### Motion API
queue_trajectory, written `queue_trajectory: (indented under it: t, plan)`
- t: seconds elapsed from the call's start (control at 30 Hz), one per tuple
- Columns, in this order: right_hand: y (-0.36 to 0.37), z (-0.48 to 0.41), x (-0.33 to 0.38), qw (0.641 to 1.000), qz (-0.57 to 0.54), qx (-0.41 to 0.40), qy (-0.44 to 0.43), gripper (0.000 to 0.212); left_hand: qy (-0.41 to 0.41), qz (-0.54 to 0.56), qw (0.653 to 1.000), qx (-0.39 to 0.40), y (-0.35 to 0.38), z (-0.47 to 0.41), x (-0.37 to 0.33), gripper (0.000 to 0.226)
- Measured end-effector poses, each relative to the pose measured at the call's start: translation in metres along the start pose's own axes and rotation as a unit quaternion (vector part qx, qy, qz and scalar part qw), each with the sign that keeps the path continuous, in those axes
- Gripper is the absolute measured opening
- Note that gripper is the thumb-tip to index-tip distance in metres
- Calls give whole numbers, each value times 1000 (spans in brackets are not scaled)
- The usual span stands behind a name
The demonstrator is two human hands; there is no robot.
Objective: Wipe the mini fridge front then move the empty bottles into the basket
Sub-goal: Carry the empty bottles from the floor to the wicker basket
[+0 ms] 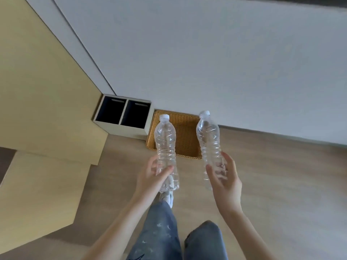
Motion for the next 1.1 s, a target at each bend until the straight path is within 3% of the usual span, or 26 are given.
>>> queue_trajectory:
  t: [0.27,0.6,0.87,1.0,1.1]
  plan:
    - [106,-152,-83,999,9,-15,28,52,-2,-22,999,39,58,-200,39,62]
    - [227,-319,-353,995,82,35,54,50,-38,-32,998,25,191,-431,241,65]
    - [289,-399,-511,990,114,66,56,59,-37,-72,997,3,258,-548,374,71]
    - [312,-418,-547,987,110,82,79,64,-26,-105,994,-7,273,-581,400,54]
    - [323,-427,-560,985,118,86,89,64,-21,-118,993,-6,279,-597,410,59]
Point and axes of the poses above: each hand's wrist, its own z-axis away from the middle knuckle, its own y-axis out of the palm, x = y × z, the point moved 1 cm from there along -z, towards the middle knuckle, and after that the axes turned 2 degrees about -x, right-handed, at the moved point
